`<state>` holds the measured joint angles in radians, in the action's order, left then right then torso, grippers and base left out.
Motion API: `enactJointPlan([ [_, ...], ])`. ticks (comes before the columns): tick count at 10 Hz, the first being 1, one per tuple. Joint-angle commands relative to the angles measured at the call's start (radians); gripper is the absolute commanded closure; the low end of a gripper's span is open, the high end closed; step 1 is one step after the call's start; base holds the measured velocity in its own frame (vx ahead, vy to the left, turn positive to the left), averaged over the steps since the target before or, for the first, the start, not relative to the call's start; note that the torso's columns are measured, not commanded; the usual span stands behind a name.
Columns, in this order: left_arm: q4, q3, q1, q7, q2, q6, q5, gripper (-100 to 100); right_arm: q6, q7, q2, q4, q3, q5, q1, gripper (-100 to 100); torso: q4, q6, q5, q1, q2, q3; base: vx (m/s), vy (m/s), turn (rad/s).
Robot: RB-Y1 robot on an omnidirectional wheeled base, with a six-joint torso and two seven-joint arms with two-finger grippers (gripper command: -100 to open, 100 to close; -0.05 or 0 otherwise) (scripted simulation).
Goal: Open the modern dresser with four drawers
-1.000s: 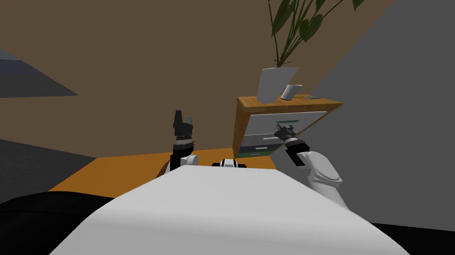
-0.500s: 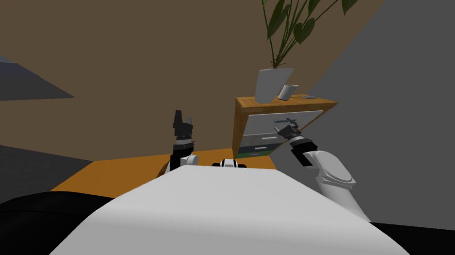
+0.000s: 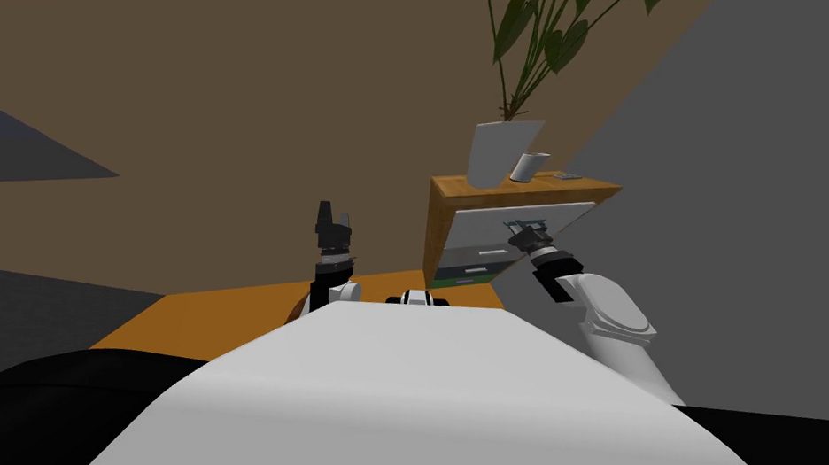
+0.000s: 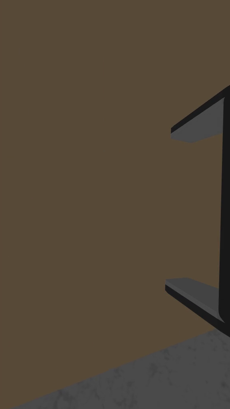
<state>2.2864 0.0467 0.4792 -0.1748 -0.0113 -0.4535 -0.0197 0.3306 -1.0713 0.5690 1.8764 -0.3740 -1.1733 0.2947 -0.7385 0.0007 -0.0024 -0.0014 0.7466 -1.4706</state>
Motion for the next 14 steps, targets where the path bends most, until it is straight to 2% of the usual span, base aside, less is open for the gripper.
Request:
enactJointPlan([
  [1,0.0,0.0,0.0,0.0,0.0,0.0,0.0,0,0.011,0.005,0.0,0.012,0.0,0.005,0.01,100,-0.001,0.0,0.0,-0.001,0.001,0.002,-0.193,-0.029,-0.041],
  [6,0.0,0.0,0.0,0.0,0.0,0.0,0.0,0,0.025,0.007,0.0,0.031,0.003,0.009,0.027,100,0.0,0.0,0.002,0.001,-0.005,-0.004,-0.149,-0.029,-0.043],
  [7,0.0,0.0,0.0,0.0,0.0,0.0,0.0,0,0.025,0.038,0.038,0.033,-0.014,0.019,0.031,-100,-0.001,0.0,0.002,0.0,-0.003,-0.002,-0.089,0.005,-0.068],
  [9,0.0,0.0,0.0,0.0,0.0,0.0,0.0,0,0.028,0.071,0.076,0.036,-0.032,0.03,0.036,-100,0.003,-0.001,0.004,0.006,-0.018,-0.011,0.046,0.064,-0.042],
  [14,0.0,0.0,0.0,0.0,0.0,0.0,0.0,0,0.036,0.151,0.171,0.044,-0.078,0.058,0.05,-100,-0.003,-0.001,0.004,0.002,-0.005,-0.004,0.031,0.049,-0.029],
])
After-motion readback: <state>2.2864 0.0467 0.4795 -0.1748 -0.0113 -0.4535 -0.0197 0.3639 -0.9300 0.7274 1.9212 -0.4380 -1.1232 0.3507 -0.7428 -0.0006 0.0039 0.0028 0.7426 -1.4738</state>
